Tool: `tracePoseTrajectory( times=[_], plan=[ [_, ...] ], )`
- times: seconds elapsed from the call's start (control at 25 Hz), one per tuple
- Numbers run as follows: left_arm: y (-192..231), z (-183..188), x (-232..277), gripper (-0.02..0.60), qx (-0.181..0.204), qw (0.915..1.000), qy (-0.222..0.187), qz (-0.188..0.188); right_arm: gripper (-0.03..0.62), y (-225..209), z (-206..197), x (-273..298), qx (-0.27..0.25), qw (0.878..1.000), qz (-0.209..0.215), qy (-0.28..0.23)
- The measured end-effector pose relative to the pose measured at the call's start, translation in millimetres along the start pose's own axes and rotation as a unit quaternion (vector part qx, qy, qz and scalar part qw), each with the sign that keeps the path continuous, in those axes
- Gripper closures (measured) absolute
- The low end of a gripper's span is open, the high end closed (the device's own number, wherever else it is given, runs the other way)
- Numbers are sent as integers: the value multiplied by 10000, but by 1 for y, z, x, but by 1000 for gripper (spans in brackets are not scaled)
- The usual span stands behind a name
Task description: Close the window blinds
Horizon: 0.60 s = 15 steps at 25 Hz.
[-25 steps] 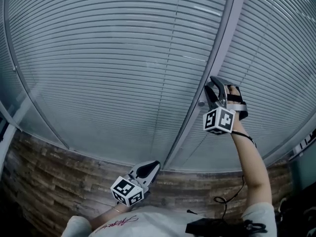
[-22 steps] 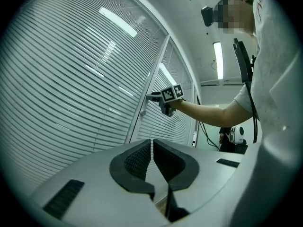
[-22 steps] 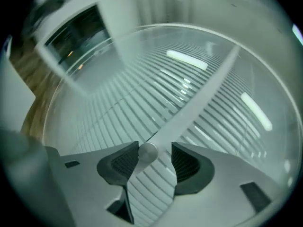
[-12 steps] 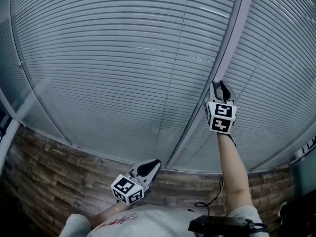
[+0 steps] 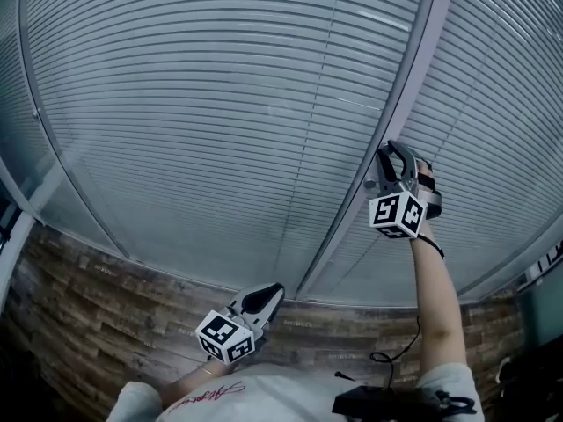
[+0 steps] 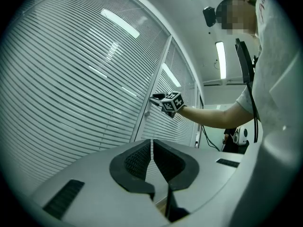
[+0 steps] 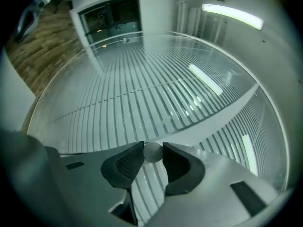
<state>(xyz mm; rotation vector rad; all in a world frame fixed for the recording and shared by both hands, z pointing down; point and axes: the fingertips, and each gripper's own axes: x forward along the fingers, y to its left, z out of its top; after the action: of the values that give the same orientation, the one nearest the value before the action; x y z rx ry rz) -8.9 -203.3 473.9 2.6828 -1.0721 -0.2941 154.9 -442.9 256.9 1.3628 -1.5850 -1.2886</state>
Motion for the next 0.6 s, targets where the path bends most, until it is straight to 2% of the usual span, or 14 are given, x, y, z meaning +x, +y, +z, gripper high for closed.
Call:
tracePoseTrajectory(
  times=[0.12,0.2,0.44,0.6],
  plan=[
    [-5,-1,3,552,15,10000,2,-71,462,4,-2,0,-934,9953,248,15],
    [-7,-3,5,552,14,10000,6,-95,462,7,-3,1,-1369,9900,347,7],
    [-12,-5,7,552,41,9999,32,-152,462,11,-6,2,-2387,9691,628,-11],
    [-13,-4,8,552,45,9998,49,-165,462,12,-5,4,-2671,9614,665,13]
  ],
)
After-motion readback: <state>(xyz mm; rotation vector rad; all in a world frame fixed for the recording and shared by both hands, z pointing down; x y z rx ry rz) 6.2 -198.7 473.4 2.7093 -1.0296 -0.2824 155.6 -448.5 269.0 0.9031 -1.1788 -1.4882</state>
